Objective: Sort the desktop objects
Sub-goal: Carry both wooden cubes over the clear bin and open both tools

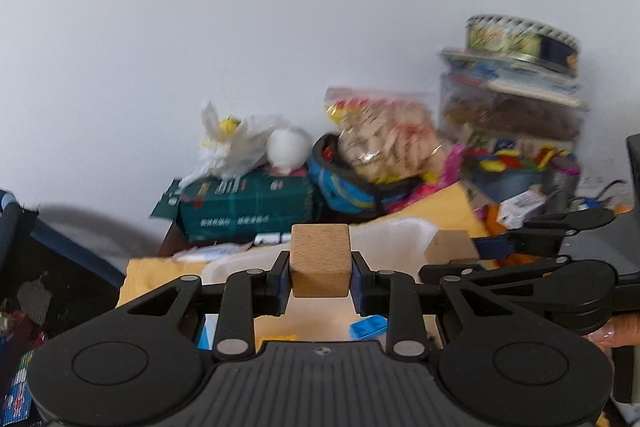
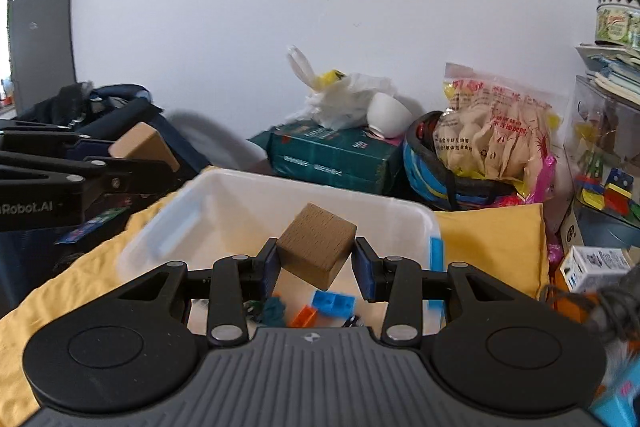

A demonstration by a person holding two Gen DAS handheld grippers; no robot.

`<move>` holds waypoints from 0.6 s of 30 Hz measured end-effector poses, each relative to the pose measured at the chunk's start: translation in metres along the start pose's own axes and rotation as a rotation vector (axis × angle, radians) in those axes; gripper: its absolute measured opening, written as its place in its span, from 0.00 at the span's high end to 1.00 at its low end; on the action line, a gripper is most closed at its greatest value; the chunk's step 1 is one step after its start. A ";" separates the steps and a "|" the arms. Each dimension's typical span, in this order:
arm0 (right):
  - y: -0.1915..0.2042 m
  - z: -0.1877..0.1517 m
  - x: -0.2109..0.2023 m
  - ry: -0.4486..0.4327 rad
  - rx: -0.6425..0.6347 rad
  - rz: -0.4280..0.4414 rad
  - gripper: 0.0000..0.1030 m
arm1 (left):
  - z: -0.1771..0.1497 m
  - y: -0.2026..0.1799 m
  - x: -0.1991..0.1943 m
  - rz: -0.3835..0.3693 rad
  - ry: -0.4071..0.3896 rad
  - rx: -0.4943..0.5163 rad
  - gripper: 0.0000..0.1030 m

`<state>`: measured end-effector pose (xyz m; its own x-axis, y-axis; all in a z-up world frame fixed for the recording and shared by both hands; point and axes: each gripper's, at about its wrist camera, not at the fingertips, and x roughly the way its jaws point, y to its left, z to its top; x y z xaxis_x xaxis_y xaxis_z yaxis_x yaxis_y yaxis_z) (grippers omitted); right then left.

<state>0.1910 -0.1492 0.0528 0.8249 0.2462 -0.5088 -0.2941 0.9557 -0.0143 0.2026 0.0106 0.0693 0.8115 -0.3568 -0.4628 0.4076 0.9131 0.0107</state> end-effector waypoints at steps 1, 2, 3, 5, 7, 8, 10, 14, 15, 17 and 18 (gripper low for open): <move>-0.002 0.003 0.010 0.012 0.007 -0.005 0.59 | -0.002 0.001 0.011 0.010 0.021 -0.008 0.68; -0.003 0.004 0.018 0.026 0.012 -0.013 0.59 | -0.006 0.003 0.022 0.020 0.042 -0.024 0.68; -0.005 0.005 0.030 0.053 0.014 -0.026 0.59 | -0.011 0.007 0.029 0.028 0.058 -0.043 0.68; -0.006 0.000 0.043 0.086 0.021 -0.038 0.58 | -0.022 0.012 0.041 0.037 0.090 -0.094 0.68; -0.008 -0.008 0.054 0.123 0.031 -0.042 0.58 | -0.029 0.015 0.048 0.045 0.125 -0.124 0.63; -0.008 -0.012 0.057 0.136 0.037 -0.044 0.58 | -0.030 0.016 0.049 0.043 0.134 -0.134 0.59; -0.007 -0.016 0.063 0.155 0.041 -0.053 0.56 | -0.031 0.017 0.042 0.022 0.119 -0.133 0.52; -0.007 -0.016 0.057 0.139 0.042 -0.046 0.51 | -0.032 0.016 0.016 0.011 0.064 -0.111 0.35; -0.008 -0.016 0.051 0.125 0.042 -0.043 0.49 | -0.034 0.016 0.007 0.013 0.049 -0.106 0.33; -0.007 -0.015 0.038 0.088 0.047 -0.039 0.42 | -0.043 0.015 -0.009 0.016 0.033 -0.104 0.33; -0.007 -0.017 0.030 0.068 0.054 -0.034 0.39 | -0.050 0.014 -0.017 0.014 0.038 -0.104 0.33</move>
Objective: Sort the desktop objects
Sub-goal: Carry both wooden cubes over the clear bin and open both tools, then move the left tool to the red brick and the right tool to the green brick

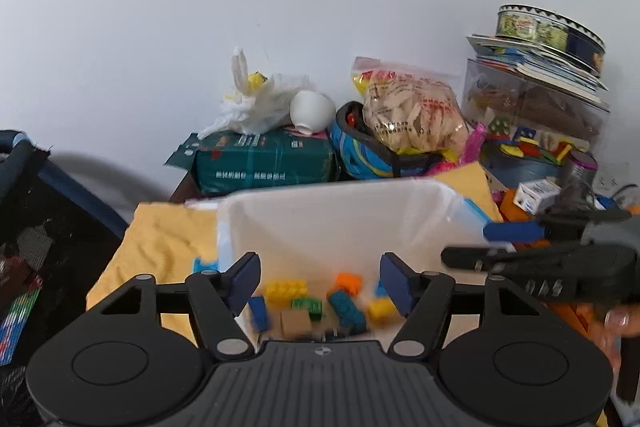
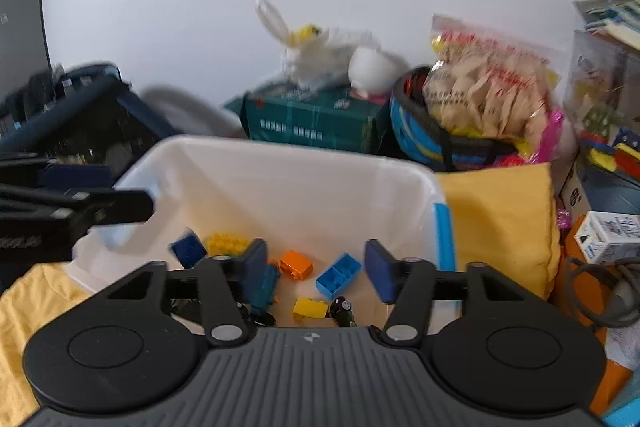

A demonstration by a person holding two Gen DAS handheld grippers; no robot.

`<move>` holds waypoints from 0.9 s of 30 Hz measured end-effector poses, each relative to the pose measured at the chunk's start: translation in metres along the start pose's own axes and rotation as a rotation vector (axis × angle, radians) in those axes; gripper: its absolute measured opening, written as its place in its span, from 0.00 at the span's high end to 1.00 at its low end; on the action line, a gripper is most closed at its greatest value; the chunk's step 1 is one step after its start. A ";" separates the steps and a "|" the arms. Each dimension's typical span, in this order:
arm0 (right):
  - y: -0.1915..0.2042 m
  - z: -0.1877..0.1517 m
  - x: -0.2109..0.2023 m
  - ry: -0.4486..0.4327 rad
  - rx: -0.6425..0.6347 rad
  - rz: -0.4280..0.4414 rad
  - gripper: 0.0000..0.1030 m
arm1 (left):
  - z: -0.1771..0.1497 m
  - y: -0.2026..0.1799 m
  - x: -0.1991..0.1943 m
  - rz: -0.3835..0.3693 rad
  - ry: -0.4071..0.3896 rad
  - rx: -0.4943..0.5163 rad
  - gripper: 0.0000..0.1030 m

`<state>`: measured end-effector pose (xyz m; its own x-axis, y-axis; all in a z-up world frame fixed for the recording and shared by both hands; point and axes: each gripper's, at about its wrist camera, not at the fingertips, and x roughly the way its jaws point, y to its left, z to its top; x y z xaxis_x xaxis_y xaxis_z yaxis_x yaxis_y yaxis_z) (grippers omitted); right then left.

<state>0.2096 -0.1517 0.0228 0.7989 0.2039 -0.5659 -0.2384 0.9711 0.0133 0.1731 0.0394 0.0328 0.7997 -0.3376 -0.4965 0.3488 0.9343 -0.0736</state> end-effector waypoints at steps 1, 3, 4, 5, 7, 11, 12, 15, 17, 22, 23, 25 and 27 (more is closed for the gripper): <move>0.000 -0.002 -0.005 -0.012 0.002 0.013 0.39 | -0.007 0.000 -0.006 0.002 0.004 -0.001 0.32; 0.000 -0.009 -0.017 -0.033 0.001 0.042 0.38 | -0.027 -0.003 -0.016 0.001 0.026 0.009 0.32; 0.001 -0.012 -0.020 -0.033 0.008 0.046 0.38 | -0.037 -0.005 -0.021 0.002 0.039 0.022 0.32; 0.001 -0.017 -0.024 -0.028 0.015 0.054 0.38 | -0.048 -0.008 -0.024 0.013 0.052 0.038 0.32; 0.004 -0.029 -0.030 -0.020 0.015 0.066 0.38 | -0.073 -0.015 -0.026 0.017 0.110 0.086 0.32; 0.018 -0.060 -0.042 -0.009 -0.067 0.061 0.39 | -0.109 -0.031 -0.016 0.014 0.200 0.194 0.33; 0.020 -0.065 -0.043 0.010 -0.071 0.068 0.39 | -0.115 -0.035 -0.010 0.012 0.214 0.222 0.33; 0.027 -0.082 -0.047 0.041 -0.075 0.097 0.40 | -0.121 -0.043 0.008 0.000 0.261 0.264 0.42; 0.032 -0.093 -0.046 0.075 -0.085 0.084 0.40 | -0.124 -0.042 0.022 -0.011 0.305 0.252 0.61; 0.034 -0.109 -0.055 0.102 -0.065 0.083 0.40 | -0.129 -0.034 0.038 -0.021 0.375 0.230 0.75; 0.034 -0.111 -0.056 0.105 -0.071 0.076 0.40 | -0.129 -0.031 0.039 -0.029 0.382 0.215 0.76; 0.033 -0.117 -0.059 0.115 -0.073 0.069 0.40 | -0.126 -0.022 0.033 -0.067 0.380 0.135 0.76; 0.032 -0.121 -0.059 0.124 -0.065 0.062 0.40 | -0.124 -0.014 0.018 -0.119 0.356 0.049 0.76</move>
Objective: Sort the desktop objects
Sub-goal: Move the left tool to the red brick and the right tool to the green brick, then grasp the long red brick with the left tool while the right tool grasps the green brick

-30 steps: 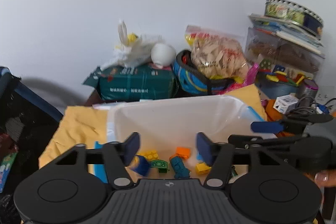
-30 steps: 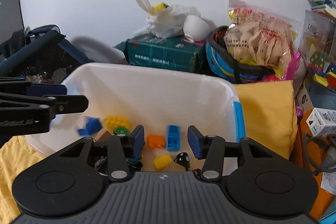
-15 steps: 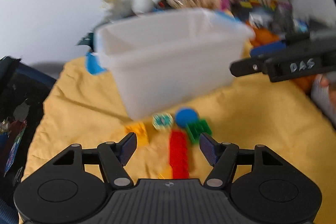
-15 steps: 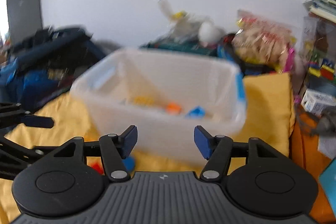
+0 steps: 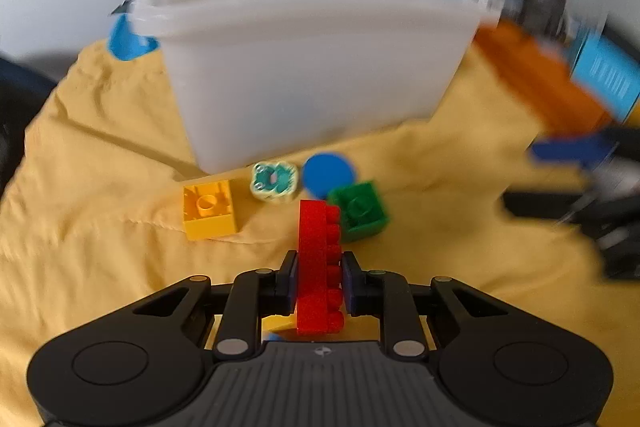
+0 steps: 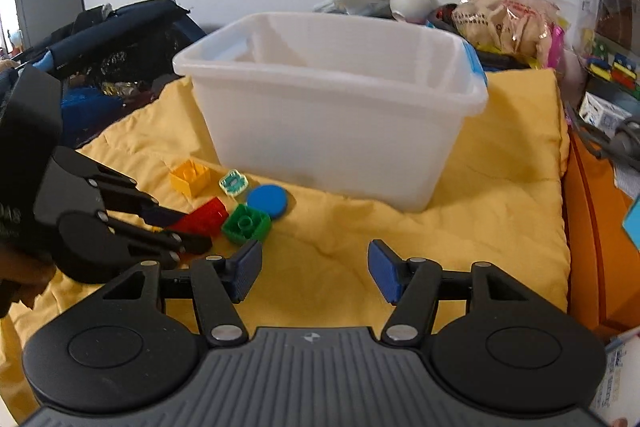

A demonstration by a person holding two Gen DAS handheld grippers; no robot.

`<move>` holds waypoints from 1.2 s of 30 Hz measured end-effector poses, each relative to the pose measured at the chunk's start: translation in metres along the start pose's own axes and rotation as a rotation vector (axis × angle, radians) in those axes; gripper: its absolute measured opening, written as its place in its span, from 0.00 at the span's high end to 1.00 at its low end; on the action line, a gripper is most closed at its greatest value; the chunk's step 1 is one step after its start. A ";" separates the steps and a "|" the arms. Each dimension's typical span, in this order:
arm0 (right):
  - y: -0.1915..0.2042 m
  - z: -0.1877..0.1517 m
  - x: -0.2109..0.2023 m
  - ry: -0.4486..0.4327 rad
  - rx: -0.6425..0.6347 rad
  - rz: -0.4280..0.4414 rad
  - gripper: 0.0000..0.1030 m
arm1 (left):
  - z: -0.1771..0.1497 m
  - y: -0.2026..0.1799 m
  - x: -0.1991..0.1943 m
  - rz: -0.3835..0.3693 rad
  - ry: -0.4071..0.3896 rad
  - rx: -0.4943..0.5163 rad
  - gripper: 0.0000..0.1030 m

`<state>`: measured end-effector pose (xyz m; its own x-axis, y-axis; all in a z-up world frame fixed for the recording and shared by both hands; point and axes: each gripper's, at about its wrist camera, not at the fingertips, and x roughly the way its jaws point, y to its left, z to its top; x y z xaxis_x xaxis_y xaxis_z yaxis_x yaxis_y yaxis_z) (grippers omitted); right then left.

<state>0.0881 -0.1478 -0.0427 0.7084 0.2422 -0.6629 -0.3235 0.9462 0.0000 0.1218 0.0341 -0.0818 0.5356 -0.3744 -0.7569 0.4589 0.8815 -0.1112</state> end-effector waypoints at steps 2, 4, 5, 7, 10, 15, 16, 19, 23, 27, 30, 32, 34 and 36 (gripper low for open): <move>0.000 -0.003 -0.001 0.001 0.003 -0.008 0.40 | -0.005 0.005 -0.022 -0.087 -0.020 -0.090 0.76; 0.000 -0.006 0.000 0.006 0.002 -0.011 0.40 | -0.017 0.010 -0.036 -0.191 -0.011 -0.178 0.76; -0.001 -0.007 0.001 0.011 0.000 -0.010 0.40 | -0.027 0.011 -0.040 -0.240 0.013 -0.215 0.76; -0.001 -0.010 0.006 0.022 -0.003 -0.002 0.40 | -0.047 0.010 -0.040 -0.315 0.058 -0.269 0.76; 0.001 -0.012 0.016 0.041 -0.011 0.025 0.40 | -0.076 0.011 -0.032 -0.317 0.125 -0.308 0.76; 0.022 -0.005 0.030 0.012 -0.141 0.099 0.40 | -0.092 0.024 -0.039 -0.264 0.107 -0.379 0.63; 0.030 -0.003 0.033 -0.005 -0.191 0.107 0.41 | -0.091 0.024 -0.045 -0.217 0.090 -0.356 0.57; 0.058 -0.002 0.043 -0.042 -0.369 0.101 0.45 | -0.088 0.024 -0.062 -0.121 0.045 -0.298 0.56; 0.084 -0.007 0.066 -0.020 -0.547 0.049 0.54 | -0.084 0.023 -0.079 -0.104 -0.012 -0.281 0.54; 0.086 -0.007 0.088 0.014 -0.582 0.001 0.66 | -0.082 0.016 -0.076 -0.099 -0.009 -0.256 0.54; 0.075 0.000 0.092 0.019 -0.521 -0.008 0.69 | -0.080 0.010 -0.072 -0.103 -0.002 -0.232 0.53; 0.062 0.005 0.087 0.033 -0.422 0.008 0.69 | -0.081 0.003 -0.069 -0.095 0.001 -0.208 0.53; 0.045 0.008 0.075 0.055 -0.297 0.056 0.69 | -0.080 -0.003 -0.065 -0.075 0.008 -0.168 0.53; 0.025 0.007 0.063 0.107 -0.138 0.135 0.69 | -0.079 -0.011 -0.062 -0.050 0.016 -0.124 0.52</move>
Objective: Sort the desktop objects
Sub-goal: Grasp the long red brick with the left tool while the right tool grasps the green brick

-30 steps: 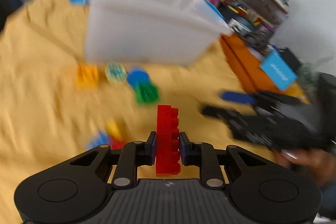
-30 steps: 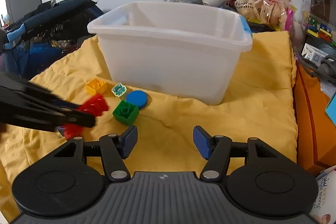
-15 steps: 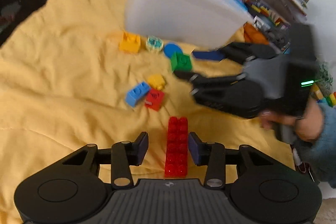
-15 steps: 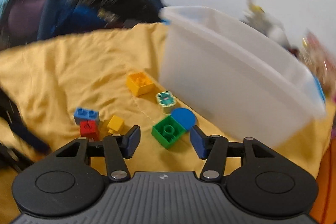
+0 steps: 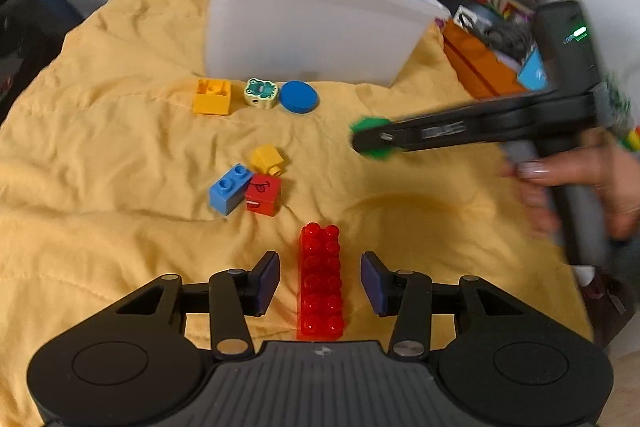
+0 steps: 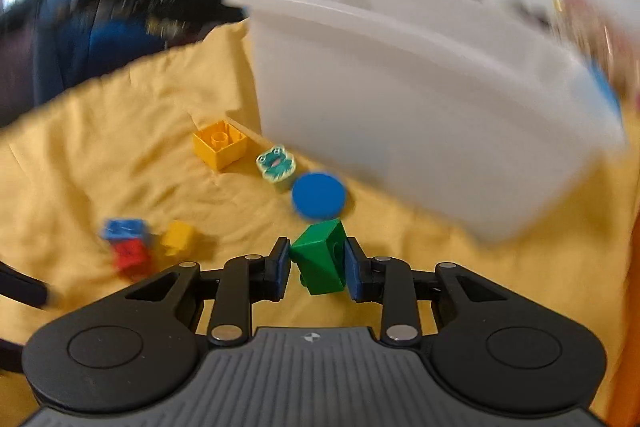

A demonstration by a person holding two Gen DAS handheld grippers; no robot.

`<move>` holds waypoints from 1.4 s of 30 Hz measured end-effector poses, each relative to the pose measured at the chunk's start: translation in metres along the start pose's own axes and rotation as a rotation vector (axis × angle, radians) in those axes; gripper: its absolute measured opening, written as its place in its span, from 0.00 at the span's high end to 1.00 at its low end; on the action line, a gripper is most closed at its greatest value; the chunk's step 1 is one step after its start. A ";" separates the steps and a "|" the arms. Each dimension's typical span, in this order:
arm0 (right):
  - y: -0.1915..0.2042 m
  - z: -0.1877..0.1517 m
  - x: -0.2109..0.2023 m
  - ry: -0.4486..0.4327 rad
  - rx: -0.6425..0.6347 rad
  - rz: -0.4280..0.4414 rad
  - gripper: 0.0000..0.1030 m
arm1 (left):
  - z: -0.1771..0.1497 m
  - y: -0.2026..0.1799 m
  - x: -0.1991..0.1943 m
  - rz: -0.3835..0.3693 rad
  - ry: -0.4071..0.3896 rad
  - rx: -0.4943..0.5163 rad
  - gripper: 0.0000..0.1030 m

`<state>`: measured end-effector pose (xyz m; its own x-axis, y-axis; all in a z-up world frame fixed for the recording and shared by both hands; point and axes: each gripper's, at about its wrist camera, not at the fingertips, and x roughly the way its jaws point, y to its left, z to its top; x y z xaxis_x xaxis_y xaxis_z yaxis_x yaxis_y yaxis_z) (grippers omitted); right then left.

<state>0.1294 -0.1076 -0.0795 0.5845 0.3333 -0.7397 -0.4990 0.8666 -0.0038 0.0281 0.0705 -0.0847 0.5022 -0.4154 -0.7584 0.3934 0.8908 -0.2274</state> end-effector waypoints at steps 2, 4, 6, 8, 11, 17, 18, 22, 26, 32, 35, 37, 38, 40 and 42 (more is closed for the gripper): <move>-0.019 -0.010 -0.013 0.048 0.175 0.102 0.69 | 0.001 -0.006 0.006 0.021 0.011 0.037 0.52; -0.032 -0.024 -0.021 0.101 0.327 0.206 0.69 | 0.000 -0.014 0.011 0.042 0.019 0.087 0.52; -0.040 -0.036 -0.025 0.129 0.434 0.285 0.69 | -0.002 -0.022 0.018 0.076 0.042 0.143 0.52; -0.043 -0.047 -0.025 0.155 0.483 0.308 0.69 | -0.003 -0.025 0.022 0.077 0.054 0.167 0.52; -0.043 -0.055 -0.030 0.143 0.470 0.232 0.56 | -0.005 -0.027 0.024 0.074 0.058 0.173 0.52; -0.024 -0.055 -0.056 0.064 0.264 0.040 0.48 | -0.005 -0.025 0.025 0.075 0.055 0.136 0.52; -0.022 -0.055 -0.059 0.049 0.234 0.032 0.45 | -0.005 -0.025 0.025 0.077 0.055 0.129 0.52; 0.001 -0.057 -0.053 0.031 0.104 -0.057 0.40 | -0.006 -0.028 0.028 0.105 0.049 0.143 0.54; 0.013 -0.060 -0.037 0.052 0.057 -0.111 0.46 | -0.007 -0.027 0.027 0.100 0.034 0.137 0.71; 0.019 -0.065 -0.038 0.037 0.035 -0.098 0.67 | 0.001 -0.022 0.015 0.055 0.020 0.086 0.74; 0.017 -0.064 -0.046 0.040 0.058 -0.079 0.67 | 0.012 -0.023 0.001 0.031 -0.013 0.077 0.74; 0.016 -0.063 -0.053 0.035 0.063 -0.081 0.67 | 0.025 -0.022 -0.006 0.013 -0.034 0.067 0.74; 0.015 -0.062 -0.054 0.037 0.062 -0.081 0.67 | 0.034 -0.022 -0.009 0.007 -0.047 0.073 0.74; 0.014 -0.057 -0.057 0.038 0.062 -0.086 0.67 | 0.058 -0.023 -0.017 0.015 -0.097 0.107 0.74; 0.011 -0.044 -0.064 0.003 0.049 -0.097 0.67 | 0.086 -0.024 -0.027 0.019 -0.159 0.132 0.74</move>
<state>0.0580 -0.1360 -0.0616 0.6266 0.2462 -0.7394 -0.4083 0.9119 -0.0423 0.0717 0.0449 -0.0062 0.6218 -0.4320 -0.6532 0.4750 0.8712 -0.1240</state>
